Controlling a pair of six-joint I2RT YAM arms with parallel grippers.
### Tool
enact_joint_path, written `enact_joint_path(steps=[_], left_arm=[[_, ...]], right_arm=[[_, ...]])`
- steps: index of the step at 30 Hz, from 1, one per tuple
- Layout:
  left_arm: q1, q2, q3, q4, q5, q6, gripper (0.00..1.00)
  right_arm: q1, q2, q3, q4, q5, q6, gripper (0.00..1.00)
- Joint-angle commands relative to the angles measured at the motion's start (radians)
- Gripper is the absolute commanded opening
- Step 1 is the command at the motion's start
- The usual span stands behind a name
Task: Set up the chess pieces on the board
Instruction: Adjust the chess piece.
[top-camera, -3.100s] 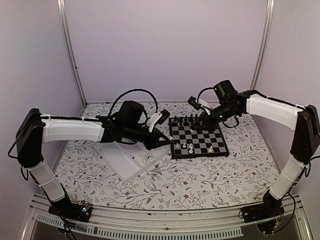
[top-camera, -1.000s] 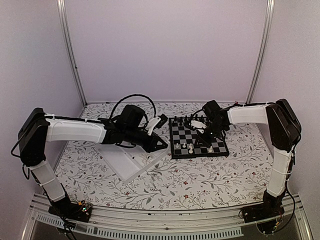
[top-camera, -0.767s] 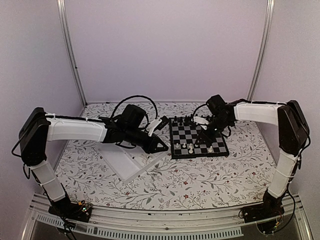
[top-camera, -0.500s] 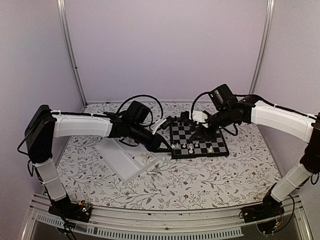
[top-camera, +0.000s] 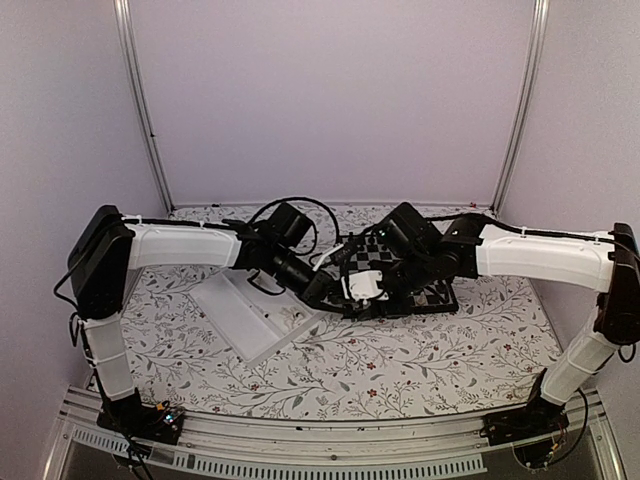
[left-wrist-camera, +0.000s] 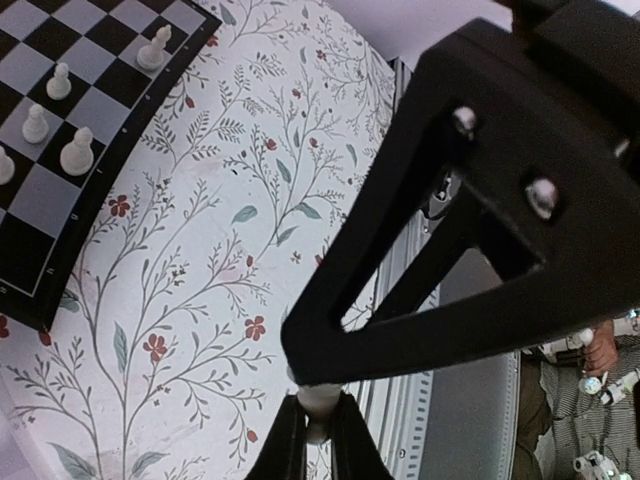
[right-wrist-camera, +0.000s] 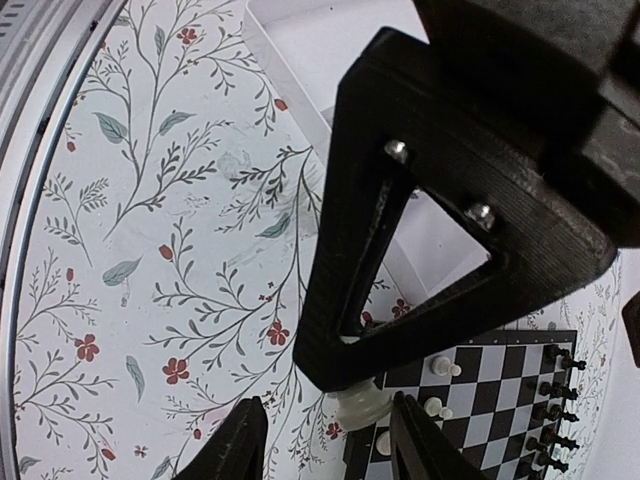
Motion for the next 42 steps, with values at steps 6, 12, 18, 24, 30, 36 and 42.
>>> enact_joint_path(steps=[6, 12, 18, 24, 30, 36, 42], left_arm=[[0.01, 0.038, 0.043, -0.049, 0.106, -0.002, 0.02], [0.01, 0.061, 0.072, -0.086, 0.117, 0.004, 0.02], [0.01, 0.059, 0.077, -0.095, 0.09, 0.009, 0.1], [0.011, -0.084, -0.018, 0.031, -0.063, 0.011, 0.16], [-0.024, -0.335, -0.311, 0.5, -0.327, -0.012, 0.25], [-0.095, -0.329, -0.387, 0.743, -0.549, -0.1, 0.3], [-0.129, -0.218, -0.328, 0.833, -0.564, -0.266, 0.33]], right_arm=[[0.049, 0.043, -0.014, 0.06, 0.107, -0.02, 0.45], [0.07, 0.057, -0.002, 0.059, 0.115, -0.028, 0.34], [0.071, 0.048, -0.007, 0.053, 0.128, -0.016, 0.08], [0.007, -0.002, -0.036, 0.066, 0.009, 0.06, 0.05], [-0.195, -0.068, -0.063, 0.113, -0.394, 0.219, 0.05], [-0.288, -0.064, -0.09, 0.204, -0.598, 0.382, 0.05], [-0.304, -0.051, -0.093, 0.253, -0.584, 0.452, 0.05]])
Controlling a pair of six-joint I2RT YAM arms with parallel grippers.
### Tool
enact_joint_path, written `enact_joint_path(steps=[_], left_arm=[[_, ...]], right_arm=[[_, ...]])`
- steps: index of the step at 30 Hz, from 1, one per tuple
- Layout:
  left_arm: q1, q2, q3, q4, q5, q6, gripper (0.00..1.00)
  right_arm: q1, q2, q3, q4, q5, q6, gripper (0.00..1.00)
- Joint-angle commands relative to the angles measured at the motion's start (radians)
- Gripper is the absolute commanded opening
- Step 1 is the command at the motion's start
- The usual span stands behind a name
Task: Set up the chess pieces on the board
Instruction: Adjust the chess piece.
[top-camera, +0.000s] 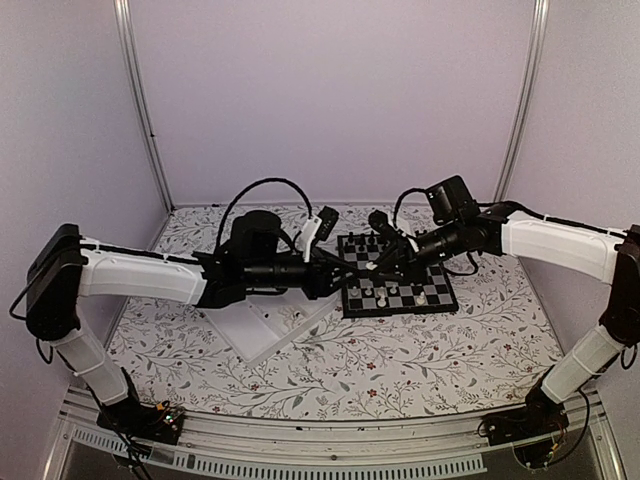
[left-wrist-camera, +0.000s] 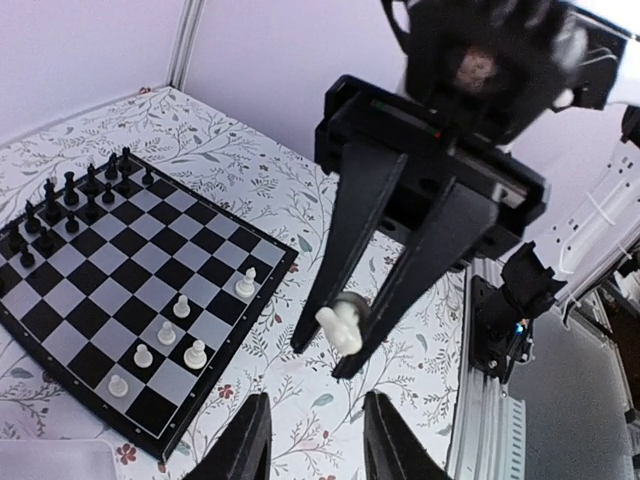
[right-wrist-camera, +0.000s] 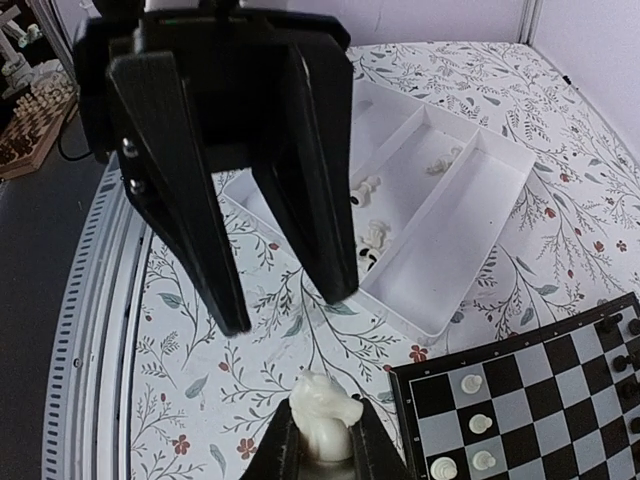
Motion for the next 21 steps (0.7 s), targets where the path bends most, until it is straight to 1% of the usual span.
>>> enact_joint_path(steps=[1, 3, 5, 9, 16, 21], left_arm=[[-0.015, 0.079, 0.047, 0.118, -0.05, -0.162, 0.34], [-0.013, 0.104, 0.06, 0.118, -0.042, -0.235, 0.37], [-0.01, 0.117, 0.055, 0.161, -0.012, -0.296, 0.39], [-0.007, 0.141, 0.063, 0.217, 0.041, -0.357, 0.4], [0.005, 0.174, 0.077, 0.267, 0.067, -0.426, 0.37], [0.017, 0.211, 0.097, 0.262, 0.078, -0.485, 0.3]], right_arm=[[-0.006, 0.002, -0.02, 0.072, -0.026, 0.09, 0.05], [-0.005, -0.005, -0.027, 0.082, 0.0, 0.095, 0.05], [-0.006, -0.012, -0.032, 0.086, 0.012, 0.095, 0.06], [-0.005, -0.016, -0.037, 0.091, 0.047, 0.094, 0.06], [-0.005, -0.019, -0.042, 0.094, 0.069, 0.087, 0.07], [-0.006, -0.024, -0.041, 0.094, 0.072, 0.086, 0.07]])
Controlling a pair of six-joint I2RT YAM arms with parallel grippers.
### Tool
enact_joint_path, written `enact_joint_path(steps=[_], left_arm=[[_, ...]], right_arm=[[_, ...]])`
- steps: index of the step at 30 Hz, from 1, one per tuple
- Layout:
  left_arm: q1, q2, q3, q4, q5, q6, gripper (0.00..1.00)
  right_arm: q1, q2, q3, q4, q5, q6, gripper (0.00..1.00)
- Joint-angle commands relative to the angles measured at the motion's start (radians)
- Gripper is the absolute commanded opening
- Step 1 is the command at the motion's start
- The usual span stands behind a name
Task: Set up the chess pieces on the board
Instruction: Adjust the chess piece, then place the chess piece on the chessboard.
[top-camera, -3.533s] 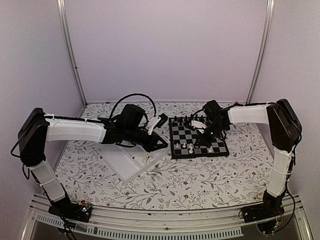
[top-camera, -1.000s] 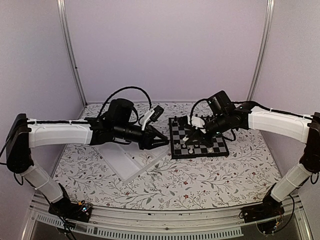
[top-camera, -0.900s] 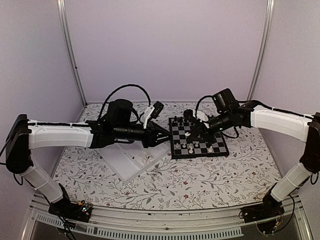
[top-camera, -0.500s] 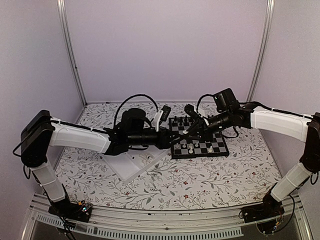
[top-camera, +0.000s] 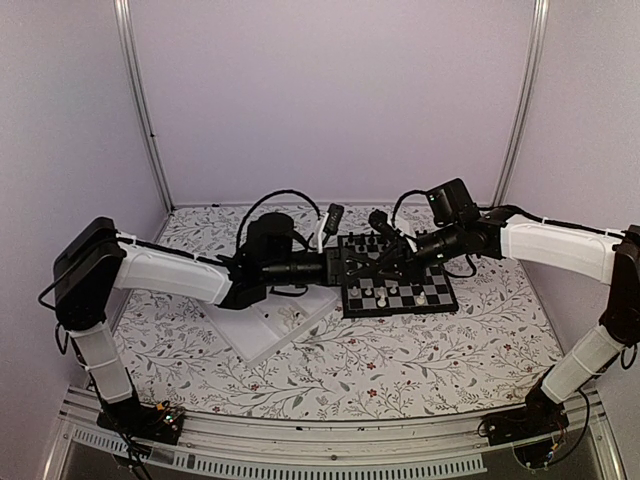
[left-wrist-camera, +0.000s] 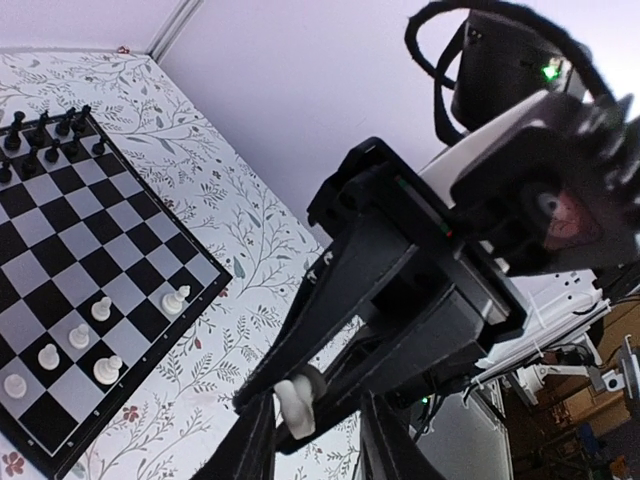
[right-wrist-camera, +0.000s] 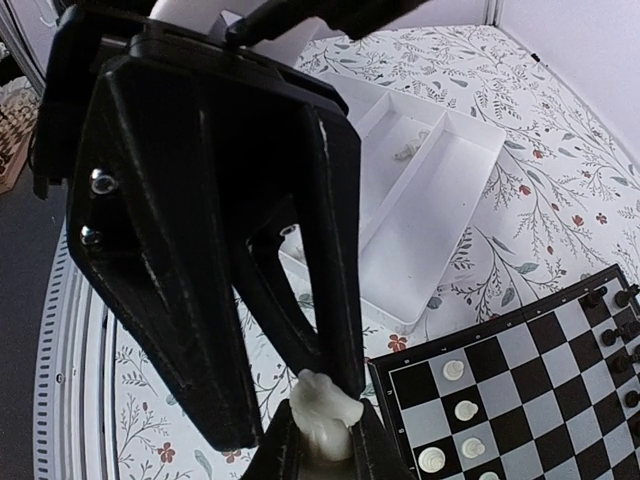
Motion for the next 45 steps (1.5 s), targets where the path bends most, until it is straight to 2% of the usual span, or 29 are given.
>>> enact_joint_path(steps=[1, 4, 14, 15, 18, 21, 23, 25, 27, 29, 32, 35, 45], left_arm=[[0.013, 0.044, 0.034, 0.028, 0.025, -0.067, 0.29], [0.014, 0.055, 0.048, 0.011, 0.021, -0.072, 0.26], [0.024, 0.096, 0.065, 0.072, 0.053, -0.059, 0.01], [0.027, 0.097, 0.067, 0.07, 0.053, -0.05, 0.0], [0.041, 0.085, 0.076, 0.029, 0.052, 0.006, 0.0], [0.056, 0.062, 0.101, -0.087, 0.045, 0.117, 0.0], [0.059, 0.05, 0.143, -0.238, 0.016, 0.223, 0.0], [0.058, 0.049, 0.197, -0.399, -0.02, 0.334, 0.0], [0.052, 0.065, 0.248, -0.561, -0.064, 0.433, 0.0], [0.043, 0.086, 0.294, -0.69, -0.116, 0.508, 0.0], [0.026, 0.13, 0.374, -0.822, -0.192, 0.59, 0.0], [0.011, 0.182, 0.452, -0.928, -0.233, 0.636, 0.0], [-0.033, 0.316, 0.567, -0.991, -0.268, 0.671, 0.0]], right_arm=[[-0.001, -0.025, -0.008, 0.022, 0.011, 0.006, 0.07], [-0.001, -0.026, -0.012, 0.022, 0.015, 0.006, 0.08], [0.0, -0.027, -0.017, 0.029, 0.049, -0.004, 0.11], [0.0, -0.03, -0.015, 0.029, 0.069, -0.006, 0.14], [-0.001, -0.041, -0.013, 0.026, 0.146, -0.002, 0.36], [-0.034, -0.059, -0.02, -0.021, 0.175, -0.037, 0.51], [-0.124, -0.097, -0.043, -0.034, 0.122, -0.059, 0.6], [-0.265, -0.15, -0.074, -0.032, 0.0, -0.053, 0.64], [-0.385, -0.179, -0.081, -0.029, -0.078, -0.035, 0.64], [-0.449, -0.182, -0.079, -0.025, -0.077, -0.016, 0.64], [-0.458, -0.181, -0.088, -0.006, -0.005, -0.012, 0.64], [-0.457, -0.18, -0.101, 0.004, -0.001, -0.012, 0.65], [-0.458, -0.166, -0.116, 0.018, -0.003, -0.022, 0.64]])
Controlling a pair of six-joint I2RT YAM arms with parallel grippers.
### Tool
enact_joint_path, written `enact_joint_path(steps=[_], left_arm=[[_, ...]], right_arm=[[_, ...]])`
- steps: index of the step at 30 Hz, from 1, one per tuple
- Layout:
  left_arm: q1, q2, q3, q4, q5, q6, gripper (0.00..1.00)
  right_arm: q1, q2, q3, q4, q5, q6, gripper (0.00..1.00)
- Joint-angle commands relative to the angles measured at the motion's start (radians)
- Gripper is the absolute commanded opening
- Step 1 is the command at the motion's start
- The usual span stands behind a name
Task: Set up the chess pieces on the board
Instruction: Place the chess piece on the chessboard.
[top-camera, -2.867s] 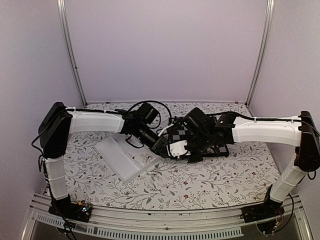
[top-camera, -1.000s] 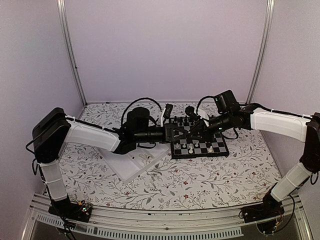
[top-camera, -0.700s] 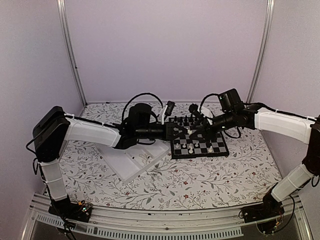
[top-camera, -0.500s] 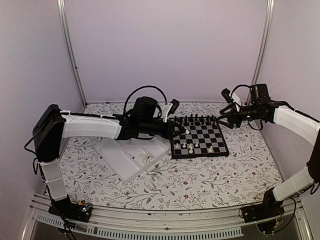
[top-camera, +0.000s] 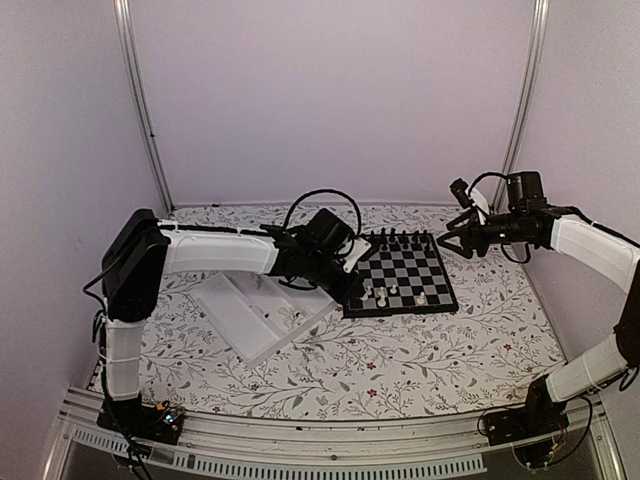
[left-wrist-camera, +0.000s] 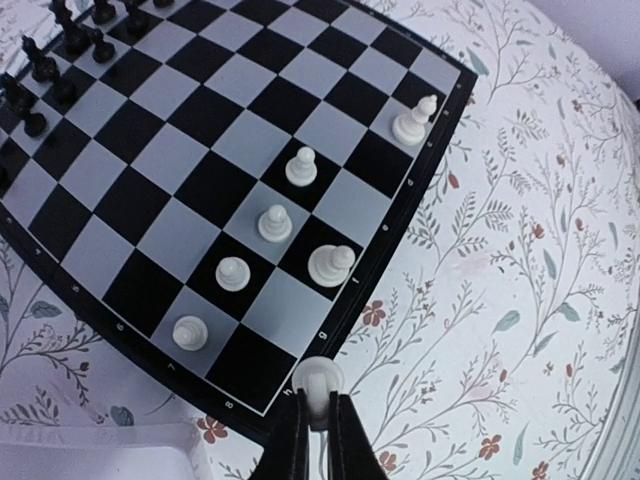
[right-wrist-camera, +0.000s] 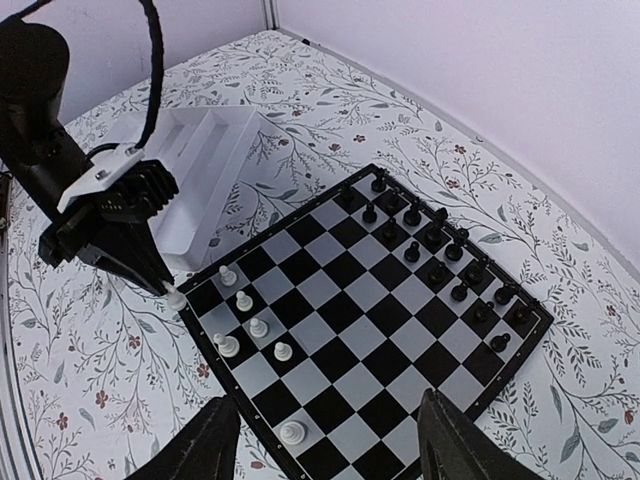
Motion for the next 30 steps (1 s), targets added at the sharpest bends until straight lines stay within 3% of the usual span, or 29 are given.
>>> enact_joint_path(steps=[1, 11, 30], left_arm=[[-0.021, 0.053, 0.074, -0.065, -0.026, 0.041, 0.0], [-0.032, 0.154, 0.19, -0.113, -0.066, 0.052, 0.01], [-0.041, 0.206, 0.224, -0.123, -0.088, 0.046, 0.05]], right_arm=[[0.001, -0.003, -0.016, 0.018, -0.005, -0.002, 0.64], [0.001, 0.004, -0.018, 0.016, -0.012, -0.01, 0.65], [0.001, 0.021, -0.017, 0.01, -0.018, -0.021, 0.64]])
